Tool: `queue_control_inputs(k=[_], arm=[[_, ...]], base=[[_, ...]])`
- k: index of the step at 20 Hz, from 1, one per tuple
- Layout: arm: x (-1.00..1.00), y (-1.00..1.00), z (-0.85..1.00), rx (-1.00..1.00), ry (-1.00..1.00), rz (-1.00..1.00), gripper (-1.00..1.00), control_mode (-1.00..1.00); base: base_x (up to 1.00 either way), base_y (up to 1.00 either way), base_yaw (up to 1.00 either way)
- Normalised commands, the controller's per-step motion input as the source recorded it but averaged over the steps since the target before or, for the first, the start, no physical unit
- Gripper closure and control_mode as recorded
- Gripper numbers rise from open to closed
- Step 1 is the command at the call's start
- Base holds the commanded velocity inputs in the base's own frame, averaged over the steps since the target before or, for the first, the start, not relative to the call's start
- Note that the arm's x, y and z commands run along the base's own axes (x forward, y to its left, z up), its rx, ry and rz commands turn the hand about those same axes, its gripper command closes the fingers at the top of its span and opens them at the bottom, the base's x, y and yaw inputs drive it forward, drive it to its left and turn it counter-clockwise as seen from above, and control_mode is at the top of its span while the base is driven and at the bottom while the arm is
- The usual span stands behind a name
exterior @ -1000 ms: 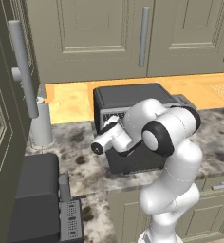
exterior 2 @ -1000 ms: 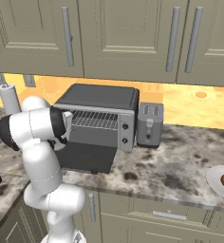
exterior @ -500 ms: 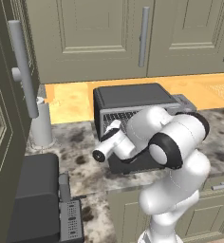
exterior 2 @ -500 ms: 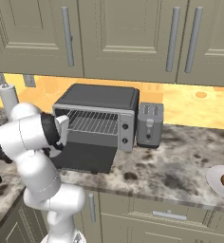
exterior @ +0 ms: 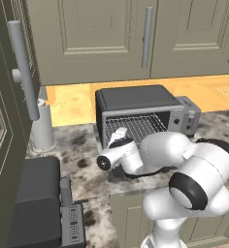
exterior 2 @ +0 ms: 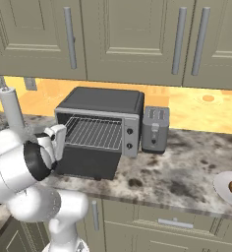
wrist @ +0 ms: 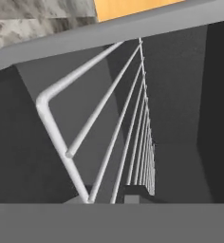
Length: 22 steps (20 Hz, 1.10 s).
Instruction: Pick up the bagel from the plate, place it on the toaster oven rack, close the door, and set the timer.
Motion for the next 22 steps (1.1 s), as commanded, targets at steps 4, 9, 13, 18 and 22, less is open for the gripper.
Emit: queue_control_inputs(k=[4, 9, 13, 18, 22], arm=[[-0.77, 0.0, 0.0, 0.0, 0.09, 0.0, 1.0, -1.0], [-0.67, 0.0, 0.0, 0.0, 0.09, 0.0, -1.0, -1.0], [-0.13, 0.0, 0.13, 0.0, 0.21, 0.0, -1.0, -1.0], [-0.23, 0.0, 0.18, 0.02, 0.33, 0.0, -1.0, -1.0], [-0.37, 0.0, 0.09, 0.06, 0.46, 0.0, -1.0, -1.0]], base=[[0.0, 0.0, 0.0], [0.0, 0.0, 0.0], [0.0, 0.0, 0.0], [0.0, 0.0, 0.0], [0.0, 0.0, 0.0]])
